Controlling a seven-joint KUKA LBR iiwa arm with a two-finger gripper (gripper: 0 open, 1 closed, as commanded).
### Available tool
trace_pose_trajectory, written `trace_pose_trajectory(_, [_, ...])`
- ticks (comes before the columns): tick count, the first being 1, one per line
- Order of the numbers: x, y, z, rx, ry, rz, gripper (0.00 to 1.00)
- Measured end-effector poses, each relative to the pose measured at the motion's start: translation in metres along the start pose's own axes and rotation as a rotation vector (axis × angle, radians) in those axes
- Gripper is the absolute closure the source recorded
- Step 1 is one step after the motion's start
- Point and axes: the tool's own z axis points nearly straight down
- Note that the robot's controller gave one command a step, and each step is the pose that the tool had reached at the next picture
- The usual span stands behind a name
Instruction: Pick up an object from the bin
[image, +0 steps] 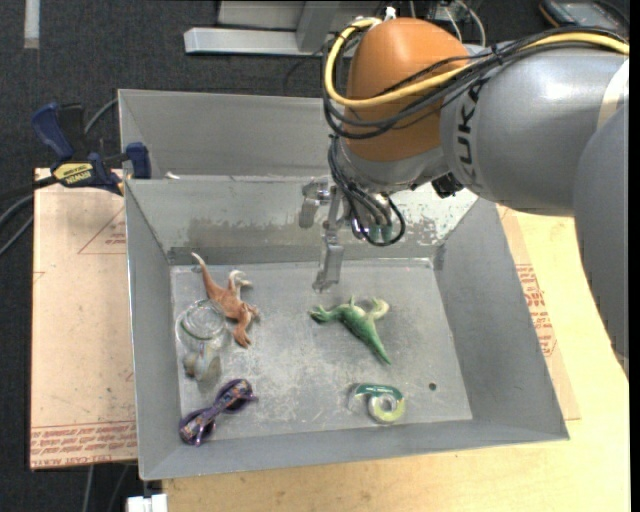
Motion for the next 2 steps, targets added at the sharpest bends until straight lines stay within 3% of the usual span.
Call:
trace_pose_trajectory(1, [-0.001,-0.001,-0.005,-0.001,-0.007,0.002,0.0])
trace_pose_trajectory(2, [0.027,-0.009,0.06,-0.001,-0.001,0.003,0.0])
